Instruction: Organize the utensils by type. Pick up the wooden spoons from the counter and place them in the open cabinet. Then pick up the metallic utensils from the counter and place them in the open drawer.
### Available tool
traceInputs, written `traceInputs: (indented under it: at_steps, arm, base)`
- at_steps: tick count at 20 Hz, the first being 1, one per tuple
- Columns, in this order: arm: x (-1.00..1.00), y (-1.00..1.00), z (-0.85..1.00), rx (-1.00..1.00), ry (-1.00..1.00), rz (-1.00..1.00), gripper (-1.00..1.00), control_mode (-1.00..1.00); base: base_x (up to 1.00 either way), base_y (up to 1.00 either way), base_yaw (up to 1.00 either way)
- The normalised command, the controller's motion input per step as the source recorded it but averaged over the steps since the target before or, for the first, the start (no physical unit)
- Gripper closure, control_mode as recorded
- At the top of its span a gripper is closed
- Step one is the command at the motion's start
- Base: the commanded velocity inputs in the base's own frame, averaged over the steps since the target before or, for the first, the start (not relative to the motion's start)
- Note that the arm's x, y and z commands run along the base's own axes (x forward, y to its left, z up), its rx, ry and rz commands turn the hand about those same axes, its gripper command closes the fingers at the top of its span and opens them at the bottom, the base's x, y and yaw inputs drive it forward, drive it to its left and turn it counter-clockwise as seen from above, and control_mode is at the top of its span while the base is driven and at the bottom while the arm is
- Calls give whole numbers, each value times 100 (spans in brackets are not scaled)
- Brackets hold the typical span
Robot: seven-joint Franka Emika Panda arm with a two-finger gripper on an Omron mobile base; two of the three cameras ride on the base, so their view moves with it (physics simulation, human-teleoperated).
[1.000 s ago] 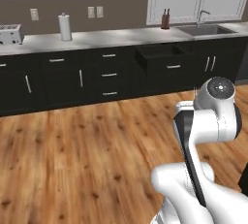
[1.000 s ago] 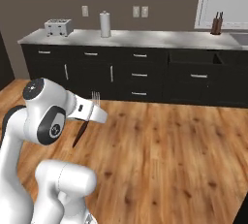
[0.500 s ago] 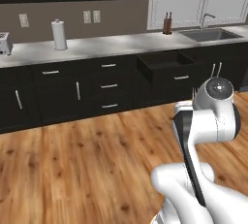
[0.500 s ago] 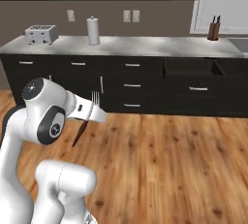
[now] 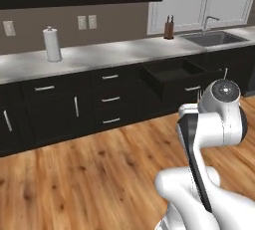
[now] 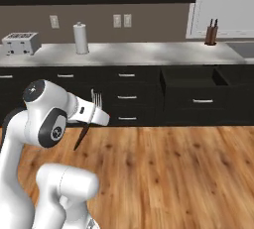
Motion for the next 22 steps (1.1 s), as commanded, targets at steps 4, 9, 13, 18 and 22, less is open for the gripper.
traceInputs:
  at_steps: [4, 9, 13, 18, 22]
  arm:
    - [0, 0, 0, 0, 0, 0, 100, 100]
    - [0, 0, 0, 0, 0, 0, 100, 100]
    - [0, 0, 0, 0, 0, 0, 100, 100]
    - [0, 0, 0, 0, 0, 0, 100, 100]
    - [0, 0, 0, 0, 0, 0, 100, 100]
  base:
    - [60, 64, -29]
    - [59, 63, -30]
    - [66, 61, -27]
    - [65, 55, -26]
    - [52, 54, -34]
